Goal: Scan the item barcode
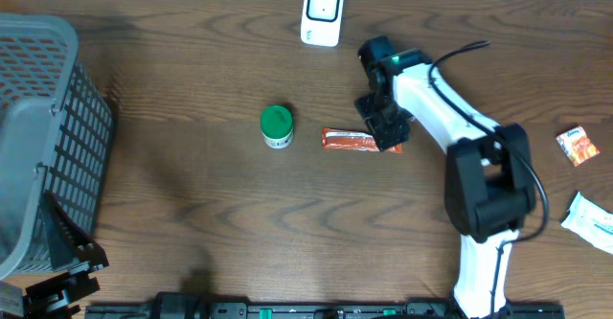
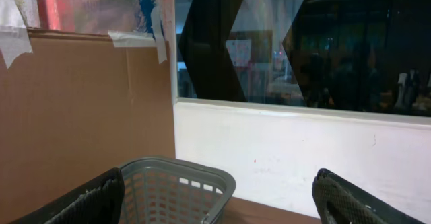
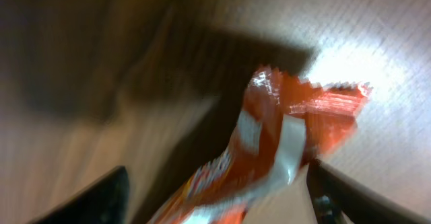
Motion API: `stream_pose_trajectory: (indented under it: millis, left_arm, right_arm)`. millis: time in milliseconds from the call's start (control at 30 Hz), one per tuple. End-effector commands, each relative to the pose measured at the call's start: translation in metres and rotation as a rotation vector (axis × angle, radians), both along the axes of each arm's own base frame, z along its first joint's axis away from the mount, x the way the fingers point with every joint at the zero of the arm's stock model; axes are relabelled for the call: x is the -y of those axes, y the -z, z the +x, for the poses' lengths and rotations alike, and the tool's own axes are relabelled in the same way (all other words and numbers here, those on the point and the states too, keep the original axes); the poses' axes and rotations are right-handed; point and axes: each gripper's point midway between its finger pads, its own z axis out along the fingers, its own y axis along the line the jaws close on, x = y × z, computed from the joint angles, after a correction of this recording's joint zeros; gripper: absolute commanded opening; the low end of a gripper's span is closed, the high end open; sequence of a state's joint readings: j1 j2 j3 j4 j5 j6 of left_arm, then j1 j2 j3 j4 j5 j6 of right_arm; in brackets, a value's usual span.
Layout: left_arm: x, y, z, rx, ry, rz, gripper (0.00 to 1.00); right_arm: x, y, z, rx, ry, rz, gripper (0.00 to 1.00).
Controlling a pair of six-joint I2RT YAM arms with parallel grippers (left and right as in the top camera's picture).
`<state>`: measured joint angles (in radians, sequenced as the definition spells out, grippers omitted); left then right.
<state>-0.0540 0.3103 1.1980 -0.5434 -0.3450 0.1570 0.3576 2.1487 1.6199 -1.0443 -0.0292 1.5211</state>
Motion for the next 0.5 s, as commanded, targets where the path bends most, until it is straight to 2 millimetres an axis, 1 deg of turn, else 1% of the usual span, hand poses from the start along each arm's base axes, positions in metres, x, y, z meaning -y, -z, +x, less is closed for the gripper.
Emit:
stream_pose_trajectory:
  millis: [0, 67, 100, 167, 267, 400, 467]
  left_arm:
    - [0.000, 0.000, -0.003, 0.008, -0.001, -0.001, 0.89]
    - [0.000, 0.000, -0.003, 0.008, -0.001, -0.001, 0.89]
    - [0.000, 0.000, -0.003, 0.008, -0.001, -0.001, 0.89]
    - [0.000, 0.000, -0.003, 0.008, -0.001, -0.001, 0.89]
    - [0.000, 0.000, -0.003, 0.008, -0.001, -0.001, 0.89]
    - [0.000, 0.000, -0.003, 0.008, -0.001, -0.001, 0.89]
    - [0.000, 0.000, -0.003, 0.009, -0.001, -0.001, 0.89]
  right_arm:
    - [0.001, 0.024, -0.007, -0.054, -0.007, -0.014, 0.47]
    - [0.001, 0.026, -0.008, -0.058, -0.008, -0.016, 0.36]
    - [0.001, 0.026, -0.007, -0.056, -0.018, -0.017, 0.23]
    - [0.000, 0.021, -0.006, -0.043, -0.051, -0.013, 0.01]
    - [0.001, 0.008, -0.001, -0.006, -0.130, -0.004, 0.02]
    - [-0.001, -0.029, 0.005, 0.083, -0.275, 0.026, 0.01]
    - [-0.003, -0.051, 0.006, 0.132, -0.337, 0.049, 0.01]
